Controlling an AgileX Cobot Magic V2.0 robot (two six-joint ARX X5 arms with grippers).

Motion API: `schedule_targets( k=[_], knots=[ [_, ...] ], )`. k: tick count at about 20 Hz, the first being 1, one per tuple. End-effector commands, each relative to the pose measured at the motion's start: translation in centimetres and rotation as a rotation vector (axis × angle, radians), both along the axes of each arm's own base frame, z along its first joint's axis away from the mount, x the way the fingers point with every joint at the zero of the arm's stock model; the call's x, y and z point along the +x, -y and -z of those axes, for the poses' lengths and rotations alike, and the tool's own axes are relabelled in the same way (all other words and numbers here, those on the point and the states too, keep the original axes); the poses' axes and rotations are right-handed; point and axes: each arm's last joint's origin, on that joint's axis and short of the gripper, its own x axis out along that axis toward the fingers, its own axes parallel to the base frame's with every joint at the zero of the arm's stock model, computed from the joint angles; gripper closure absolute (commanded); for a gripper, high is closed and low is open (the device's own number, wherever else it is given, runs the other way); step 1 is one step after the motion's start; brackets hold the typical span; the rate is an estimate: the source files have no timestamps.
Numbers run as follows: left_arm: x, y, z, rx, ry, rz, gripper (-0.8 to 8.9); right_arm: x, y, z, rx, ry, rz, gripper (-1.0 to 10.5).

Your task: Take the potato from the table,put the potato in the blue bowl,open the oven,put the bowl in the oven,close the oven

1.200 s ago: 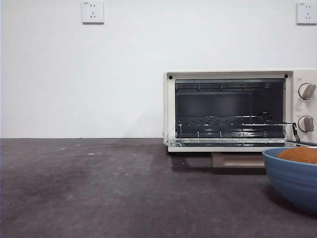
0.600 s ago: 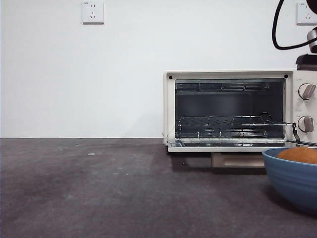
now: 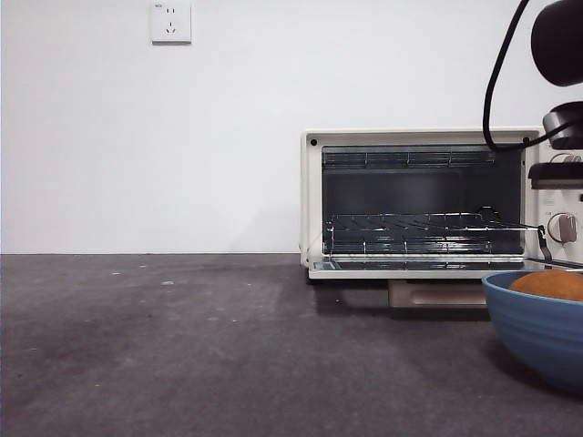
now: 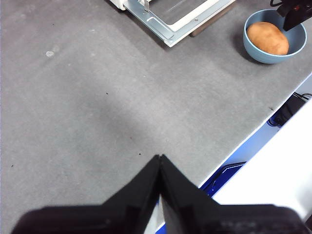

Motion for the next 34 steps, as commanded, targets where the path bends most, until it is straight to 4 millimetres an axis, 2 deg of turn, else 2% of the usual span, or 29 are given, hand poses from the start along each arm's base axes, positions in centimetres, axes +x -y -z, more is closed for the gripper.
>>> schedule_targets(
  k=[1,4,6,11,15,18,22,27,31,34],
  knots=[
    [0.0,0.0,0.2,-0.004,-0.006,-0.009,8.19,-0.1,0.1,0.4,-0.009,-0.011,-0.010,9.5],
    [0.0,0.0,0.2,-0.003,-0.005,-0.009,8.19,-0.1,0.0,0.4,-0.004,-0.006,-0.009,9.5],
    [0.0,0.0,0.2,-0.003,-0.005,-0.010,8.19,-0.3,-0.1,-0.1,0.071,-0.008,-0.016,9.5],
    [0.3,0.4,-0.1,-0.038,0.020,-0.010,8.19,-1.3,0.0,-2.6,0.159,0.032,-0.005,9.5],
    [0.7,0.9,-0.3,-0.046,0.036,-0.002,8.19,-0.5,-0.3,-5.2,0.181,0.098,-0.014,9.5],
    [1.2,1.4,-0.1,0.006,0.054,-0.027,8.19,1.1,-0.8,-7.5,0.205,0.164,-0.013,9.5],
    [1.7,2.1,0.1,0.046,0.048,-0.015,8.19,4.0,-1.8,-9.0,0.215,0.183,-0.016,9.5],
    [1.8,2.1,0.2,0.060,0.055,-0.007,8.19,8.8,-2.7,-9.4,0.266,0.170,0.017,9.5],
    [1.6,1.9,0.1,0.070,0.070,-0.025,8.19,12.5,-1.8,-9.1,0.283,0.161,0.127,9.5],
    [1.6,1.8,0.1,0.068,0.072,-0.025,8.19,14.4,-1.1,-8.3,0.290,0.148,0.231,9.5]
  ],
)
